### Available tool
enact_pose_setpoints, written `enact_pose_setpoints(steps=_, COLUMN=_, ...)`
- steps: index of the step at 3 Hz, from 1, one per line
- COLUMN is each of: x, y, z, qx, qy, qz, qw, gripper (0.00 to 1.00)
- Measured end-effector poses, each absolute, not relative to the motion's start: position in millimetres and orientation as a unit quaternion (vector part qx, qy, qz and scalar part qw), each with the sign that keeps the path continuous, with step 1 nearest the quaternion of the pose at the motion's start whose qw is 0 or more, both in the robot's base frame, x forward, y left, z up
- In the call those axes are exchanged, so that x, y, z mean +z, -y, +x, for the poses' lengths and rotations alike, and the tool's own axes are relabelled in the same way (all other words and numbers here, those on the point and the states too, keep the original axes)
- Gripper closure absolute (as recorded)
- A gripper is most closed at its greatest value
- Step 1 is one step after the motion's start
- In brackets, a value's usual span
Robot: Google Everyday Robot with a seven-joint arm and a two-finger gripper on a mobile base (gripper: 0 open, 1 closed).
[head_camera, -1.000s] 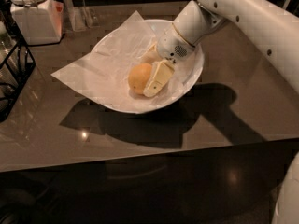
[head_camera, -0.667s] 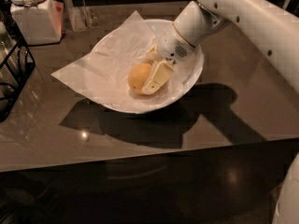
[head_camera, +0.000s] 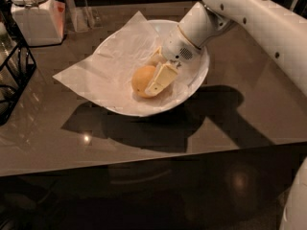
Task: Pick orange from white bowl
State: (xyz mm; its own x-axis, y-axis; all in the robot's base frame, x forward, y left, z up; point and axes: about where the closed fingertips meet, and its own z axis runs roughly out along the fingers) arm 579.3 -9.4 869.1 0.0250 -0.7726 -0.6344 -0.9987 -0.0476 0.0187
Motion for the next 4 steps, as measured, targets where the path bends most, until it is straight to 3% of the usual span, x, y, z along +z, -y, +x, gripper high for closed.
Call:
enact_pose_setpoints(steps=1, x=867, y=10, z=579, qx=0.251, qy=-0.654, qz=-0.678, qw=0.225, gripper=0.96)
enact_pose_setpoints(steps=3, x=873, y=10, z=578, qx=0.247, qy=-0.65, qz=-0.678, qw=0.236, gripper=1.0)
enact_pose_setpoints(steps=4, x=909, y=5, z=574, qx=0.243, qy=-0.624, qz=-0.683, qw=0.291, gripper=1.0)
